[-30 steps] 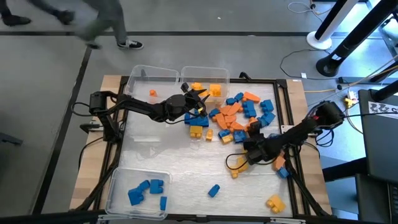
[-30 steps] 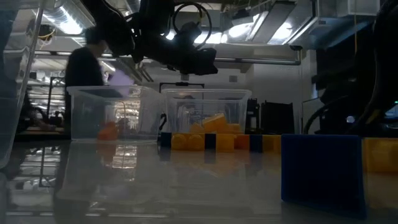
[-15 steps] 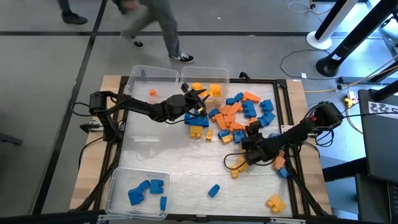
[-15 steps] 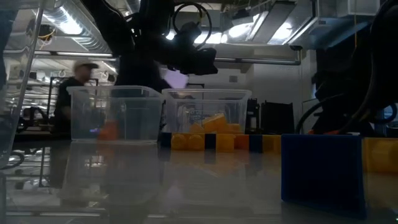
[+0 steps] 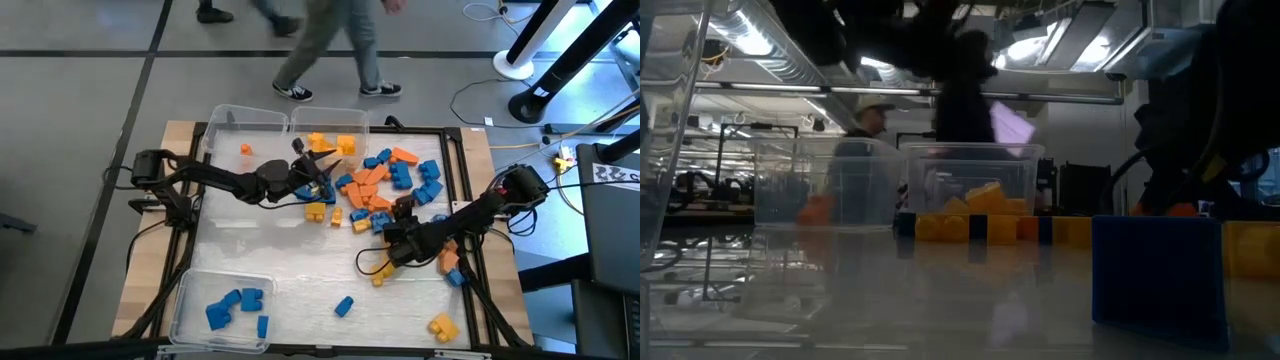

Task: Sort blocks
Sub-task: Put the orange game piece into the top left transparent bin

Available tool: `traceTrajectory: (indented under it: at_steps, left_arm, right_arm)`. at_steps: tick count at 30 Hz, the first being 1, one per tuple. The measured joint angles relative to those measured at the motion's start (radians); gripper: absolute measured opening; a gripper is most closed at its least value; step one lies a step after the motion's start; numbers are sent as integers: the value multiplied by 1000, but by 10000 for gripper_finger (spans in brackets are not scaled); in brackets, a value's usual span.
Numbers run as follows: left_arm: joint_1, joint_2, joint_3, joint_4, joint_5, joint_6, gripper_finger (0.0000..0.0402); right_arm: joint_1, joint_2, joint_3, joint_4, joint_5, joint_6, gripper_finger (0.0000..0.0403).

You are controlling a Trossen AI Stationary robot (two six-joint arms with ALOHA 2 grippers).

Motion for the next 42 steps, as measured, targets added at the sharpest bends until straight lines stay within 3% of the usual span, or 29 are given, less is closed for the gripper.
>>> traceTrajectory:
  at_steps: [10, 21, 29, 37, 42]
  left_arm:
    - [-76, -149, 0, -69, -1, -3, 123]
    - [-136, -385, 0, -501, -2, -173, 123]
    - [-143, -534, 0, -822, -2, -353, 123]
    - [-143, -553, 0, -901, -1, -374, 123]
    - [-143, -560, 0, -903, -1, -380, 123]
  right_arm:
    - [0, -1, 107, -130, -30, -2, 2]
    - [0, -3, 321, -331, -23, -36, 1]
    - [0, -3, 481, -310, 42, -220, 1]
    - [-30, -3, 608, -217, 109, -441, 1]
    - [-125, -3, 629, 36, 45, -724, 1]
